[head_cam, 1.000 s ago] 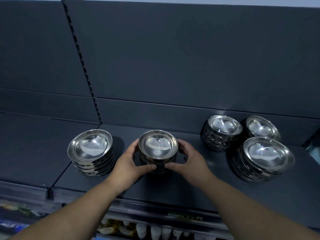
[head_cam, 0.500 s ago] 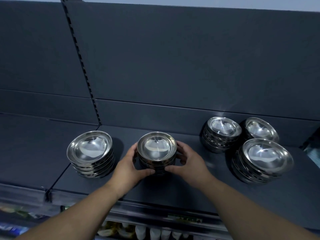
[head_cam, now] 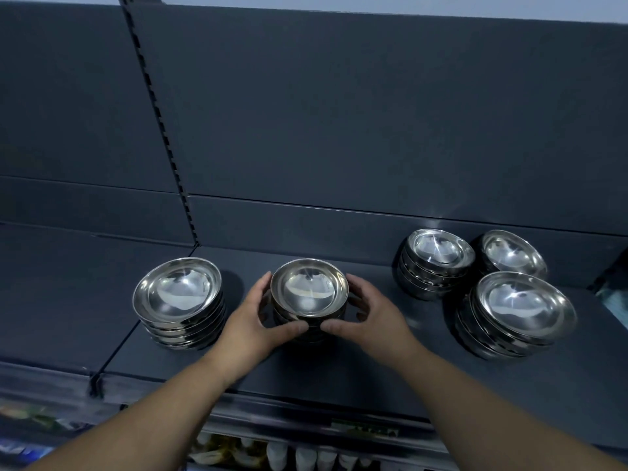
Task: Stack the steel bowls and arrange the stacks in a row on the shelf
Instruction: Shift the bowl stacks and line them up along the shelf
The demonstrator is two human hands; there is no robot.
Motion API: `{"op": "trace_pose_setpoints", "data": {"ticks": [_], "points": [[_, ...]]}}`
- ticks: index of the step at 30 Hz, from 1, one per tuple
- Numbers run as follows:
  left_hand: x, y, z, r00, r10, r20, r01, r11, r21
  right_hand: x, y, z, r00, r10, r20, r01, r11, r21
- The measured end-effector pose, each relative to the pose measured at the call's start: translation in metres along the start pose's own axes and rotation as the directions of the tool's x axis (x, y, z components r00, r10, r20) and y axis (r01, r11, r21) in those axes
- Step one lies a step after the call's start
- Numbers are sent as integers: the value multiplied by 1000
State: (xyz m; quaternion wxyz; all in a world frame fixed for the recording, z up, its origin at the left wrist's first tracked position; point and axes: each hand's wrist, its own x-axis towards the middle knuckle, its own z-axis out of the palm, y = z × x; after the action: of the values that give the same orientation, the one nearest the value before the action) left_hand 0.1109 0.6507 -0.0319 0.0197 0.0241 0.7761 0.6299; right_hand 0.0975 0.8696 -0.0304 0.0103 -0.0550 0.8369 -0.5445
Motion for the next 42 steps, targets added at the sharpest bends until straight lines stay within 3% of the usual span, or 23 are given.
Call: {"op": "trace_pose_setpoints", "data": {"ticks": [10, 16, 23, 34, 42], "points": [[4, 0, -1, 1000, 4, 9, -3, 997, -82, 7, -3, -2, 1000, 27, 4, -27, 998, 59], [2, -4, 0, 1000, 2, 14, -2, 998, -57, 5, 0, -3, 999, 34, 11, -35, 997, 69], [-5, -26, 5, 994, -89, 67, 84, 994, 73, -3, 13, 4, 980, 136, 147, -134, 991, -21], [-18, -39, 13, 996, -89, -5, 89, 995, -50, -23, 19, 11, 996, 80, 46, -81, 996, 28], [-19, -36, 8, 994, -105, 12, 106, 994, -34, -24, 18, 13, 997, 71, 18, -72, 997, 14]]}}
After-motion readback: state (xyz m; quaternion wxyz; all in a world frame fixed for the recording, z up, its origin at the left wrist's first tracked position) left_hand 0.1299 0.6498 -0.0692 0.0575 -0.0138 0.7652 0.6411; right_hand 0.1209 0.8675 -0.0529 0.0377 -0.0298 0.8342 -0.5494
